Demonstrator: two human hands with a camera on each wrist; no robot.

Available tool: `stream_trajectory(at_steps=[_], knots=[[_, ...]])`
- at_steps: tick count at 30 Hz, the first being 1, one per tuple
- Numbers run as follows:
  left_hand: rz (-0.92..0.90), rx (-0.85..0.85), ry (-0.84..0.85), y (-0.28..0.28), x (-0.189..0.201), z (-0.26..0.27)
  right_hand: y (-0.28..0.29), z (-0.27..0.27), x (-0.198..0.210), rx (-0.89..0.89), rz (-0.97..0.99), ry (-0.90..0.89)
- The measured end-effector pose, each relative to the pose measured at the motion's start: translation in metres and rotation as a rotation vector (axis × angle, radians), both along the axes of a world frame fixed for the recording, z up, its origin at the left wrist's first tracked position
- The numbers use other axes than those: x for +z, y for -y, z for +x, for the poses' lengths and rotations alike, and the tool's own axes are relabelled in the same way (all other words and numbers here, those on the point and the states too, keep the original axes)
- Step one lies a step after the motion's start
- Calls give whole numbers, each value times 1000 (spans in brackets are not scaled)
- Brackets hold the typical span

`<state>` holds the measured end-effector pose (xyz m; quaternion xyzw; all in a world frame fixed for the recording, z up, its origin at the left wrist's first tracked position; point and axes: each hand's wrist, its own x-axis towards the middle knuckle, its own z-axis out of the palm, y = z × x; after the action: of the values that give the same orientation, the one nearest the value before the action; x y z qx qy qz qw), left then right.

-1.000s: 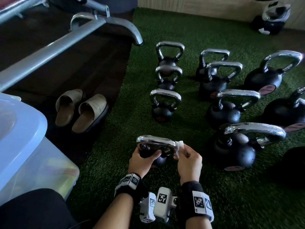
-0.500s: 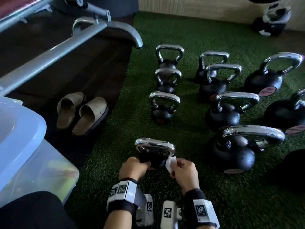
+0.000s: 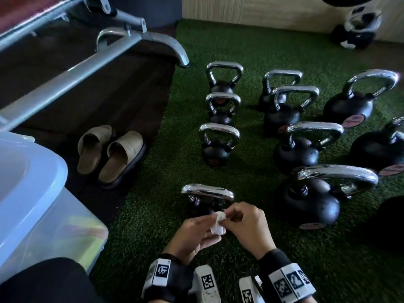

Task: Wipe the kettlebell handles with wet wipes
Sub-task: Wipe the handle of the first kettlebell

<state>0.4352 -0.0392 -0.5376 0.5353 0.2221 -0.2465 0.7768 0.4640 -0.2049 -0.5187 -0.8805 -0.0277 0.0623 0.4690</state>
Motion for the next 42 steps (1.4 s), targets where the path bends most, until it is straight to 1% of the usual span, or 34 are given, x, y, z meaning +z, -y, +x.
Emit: stream_trajectory(at_steps=[2,4,5,6,8,9,11,12,13,14,16,19,23,25,28,32,33,35,37,39,42], knots=[[2,43,25,0,1,-1,-1,-2,-2,30,43,-18],[50,70,26,-3,5,-4,5,-1,-7,69,95,-118],[124,74,33,-7,7,-7,9,-1,-13,50,91,-159],[222,83,45,-13,10,-9,14,1,-19,-9,61,-175],[452,177,67,-25,21,-13,21,4,-30,-173,-32,-181],[589,253,111,-30,29,-14,21,5,-34,-228,-65,-193],[861,478,253,-32,49,-11,17,7,-38,-249,-64,-241],[945,608,344,-30,58,-6,12,9,-40,-231,-41,-268],[998,690,433,-26,63,1,6,11,-41,-212,-11,-289],[1035,713,536,-20,65,9,-1,13,-41,-199,16,-299],[1110,600,686,-9,58,23,-16,19,-43,-197,36,-278],[1156,450,722,6,37,32,-34,23,-52,-267,57,-229],[1244,408,764,15,16,27,-38,19,-66,-311,65,-195],[1285,455,773,9,13,29,-35,19,-68,-301,92,-194],[1290,522,732,-6,13,33,-30,20,-69,-285,138,-190],[1301,469,801,-5,11,25,-31,17,-72,-293,152,-183],[1276,494,802,-4,10,23,-32,17,-72,-292,156,-180],[1243,597,783,-9,2,27,-32,18,-71,-282,154,-172],[1190,685,711,-24,-9,37,-30,19,-71,-273,138,-167],[1158,684,674,-37,-19,42,-29,19,-71,-270,135,-163],[1156,638,701,-36,-21,36,-29,18,-74,-272,136,-165]])
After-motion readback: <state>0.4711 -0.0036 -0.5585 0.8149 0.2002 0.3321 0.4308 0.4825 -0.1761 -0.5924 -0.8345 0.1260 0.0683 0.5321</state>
